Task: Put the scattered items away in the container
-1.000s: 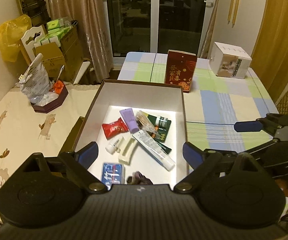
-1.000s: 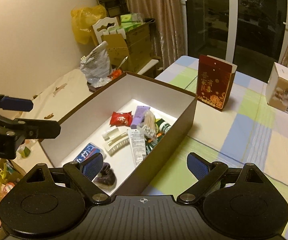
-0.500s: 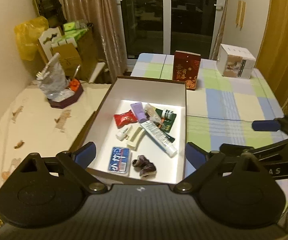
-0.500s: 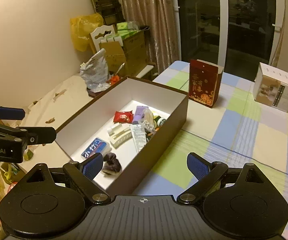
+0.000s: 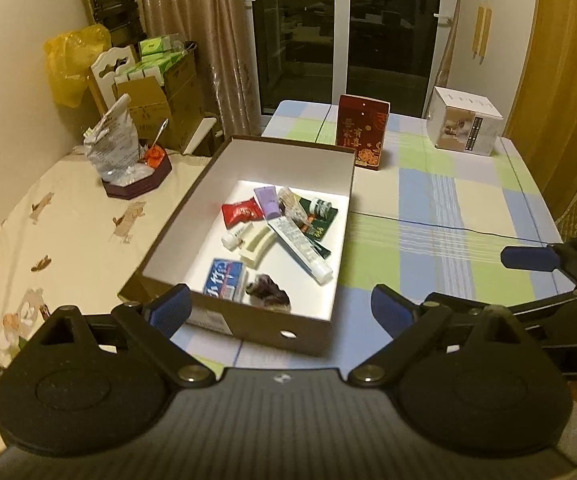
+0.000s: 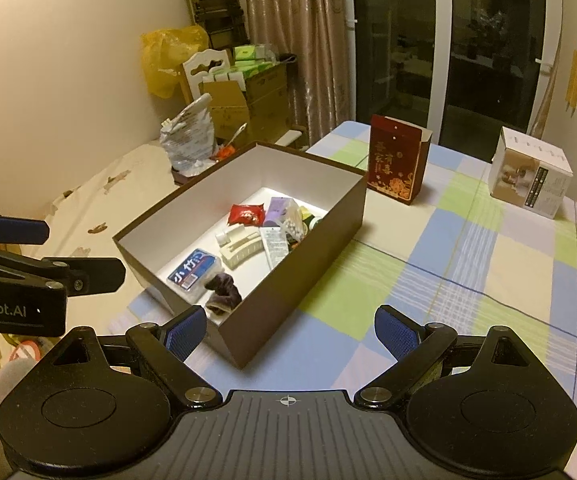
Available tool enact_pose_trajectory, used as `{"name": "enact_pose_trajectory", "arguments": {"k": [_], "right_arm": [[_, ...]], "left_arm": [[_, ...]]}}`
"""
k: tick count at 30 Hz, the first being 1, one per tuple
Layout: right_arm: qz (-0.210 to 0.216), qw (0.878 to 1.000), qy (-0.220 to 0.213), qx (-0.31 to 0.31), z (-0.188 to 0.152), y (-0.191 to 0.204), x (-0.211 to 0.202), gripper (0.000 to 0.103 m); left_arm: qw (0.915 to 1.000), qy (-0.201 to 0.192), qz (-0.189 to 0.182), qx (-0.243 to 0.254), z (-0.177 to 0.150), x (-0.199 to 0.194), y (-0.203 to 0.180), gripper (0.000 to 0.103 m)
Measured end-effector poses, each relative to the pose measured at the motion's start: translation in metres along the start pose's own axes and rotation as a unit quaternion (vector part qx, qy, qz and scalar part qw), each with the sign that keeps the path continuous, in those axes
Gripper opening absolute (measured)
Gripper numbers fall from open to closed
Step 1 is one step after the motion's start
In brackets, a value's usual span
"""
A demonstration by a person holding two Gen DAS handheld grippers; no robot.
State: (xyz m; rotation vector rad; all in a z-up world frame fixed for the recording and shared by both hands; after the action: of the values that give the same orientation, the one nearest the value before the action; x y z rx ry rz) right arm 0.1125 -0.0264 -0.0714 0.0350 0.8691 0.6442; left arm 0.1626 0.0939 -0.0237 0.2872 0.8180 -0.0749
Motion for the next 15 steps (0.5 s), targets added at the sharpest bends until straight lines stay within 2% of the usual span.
{"name": "enact_pose_trajectory", "arguments": {"k": [15], "right_arm": [[-0.018, 1.000, 0.012, -0.007, -0.037, -0.010, -0.016, 0.096]], "left_arm": [[0.9998, 0.009, 0.008, -0.018, -0.037, -0.020, -0.013, 0.095]]}}
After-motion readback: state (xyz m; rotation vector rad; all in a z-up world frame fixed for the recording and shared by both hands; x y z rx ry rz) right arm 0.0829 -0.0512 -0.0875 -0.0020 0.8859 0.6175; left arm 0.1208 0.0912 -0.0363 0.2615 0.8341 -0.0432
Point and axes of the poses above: each gripper's, at about its wrist camera, not at the fingertips, and x roughly the way its jaws point, y to its left, z to its top, the point moved 10 cm from there along x, roughly the way its jaws point, and after that the axes turned 15 degrees about x, right-handed, at the moved point
